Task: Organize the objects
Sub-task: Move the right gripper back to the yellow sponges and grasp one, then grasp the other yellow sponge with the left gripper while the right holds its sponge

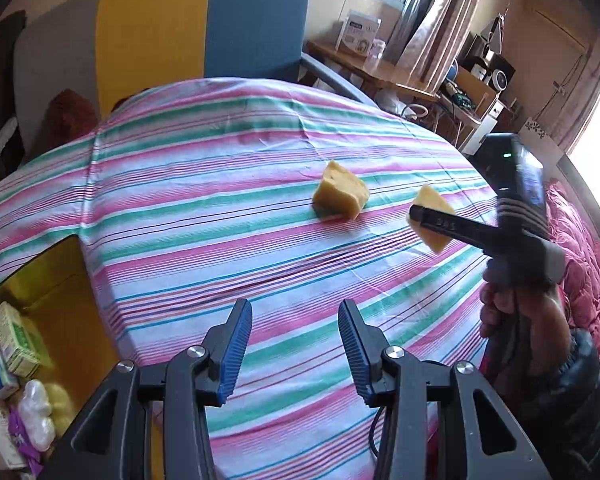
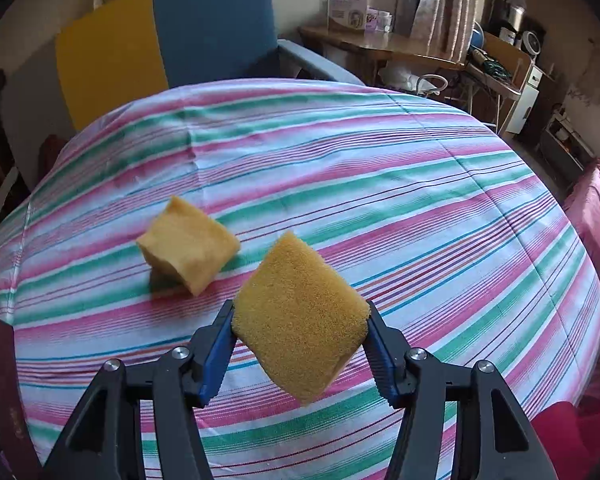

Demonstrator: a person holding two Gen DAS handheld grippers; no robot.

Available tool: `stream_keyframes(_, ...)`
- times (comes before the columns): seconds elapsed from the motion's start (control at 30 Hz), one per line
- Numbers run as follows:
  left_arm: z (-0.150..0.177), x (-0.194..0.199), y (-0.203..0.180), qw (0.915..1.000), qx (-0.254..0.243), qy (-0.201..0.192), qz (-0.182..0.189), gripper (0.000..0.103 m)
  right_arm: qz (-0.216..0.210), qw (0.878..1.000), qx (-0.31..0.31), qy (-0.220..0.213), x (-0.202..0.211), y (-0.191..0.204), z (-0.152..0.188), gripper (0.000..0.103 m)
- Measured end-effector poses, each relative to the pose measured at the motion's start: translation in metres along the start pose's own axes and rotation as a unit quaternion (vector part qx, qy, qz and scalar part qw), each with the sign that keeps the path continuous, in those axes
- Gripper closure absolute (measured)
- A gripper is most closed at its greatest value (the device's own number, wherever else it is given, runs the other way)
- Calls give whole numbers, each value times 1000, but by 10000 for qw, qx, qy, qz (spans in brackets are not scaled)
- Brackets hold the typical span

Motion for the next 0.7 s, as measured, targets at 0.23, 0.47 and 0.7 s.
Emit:
stream_keyframes(0.23,-37,-65,-19,9985,-451,316,-26,30,-143,9984,-545,-48,6,-19,-6,42)
stream_keyframes(0.47,-72,-131,-48,9866,-1506,586,-206,20,-498,9939,-959,213,-4,-32,-6,42)
stream_keyframes(0.7,-93,-189,-46,9806,-1688,948,-304,20,-697,9897,-1188,382,-10,-38,-4,41)
Point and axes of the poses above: each gripper's, at about its wrist camera, not at the fingertips, and x roughly against the way its jaws point, y to its left, z to its underside, the point moved 1 cm from there along -x, roughly the way its jaws point, and after that the axes turned 10 degrees about z, right-handed, at the moved point
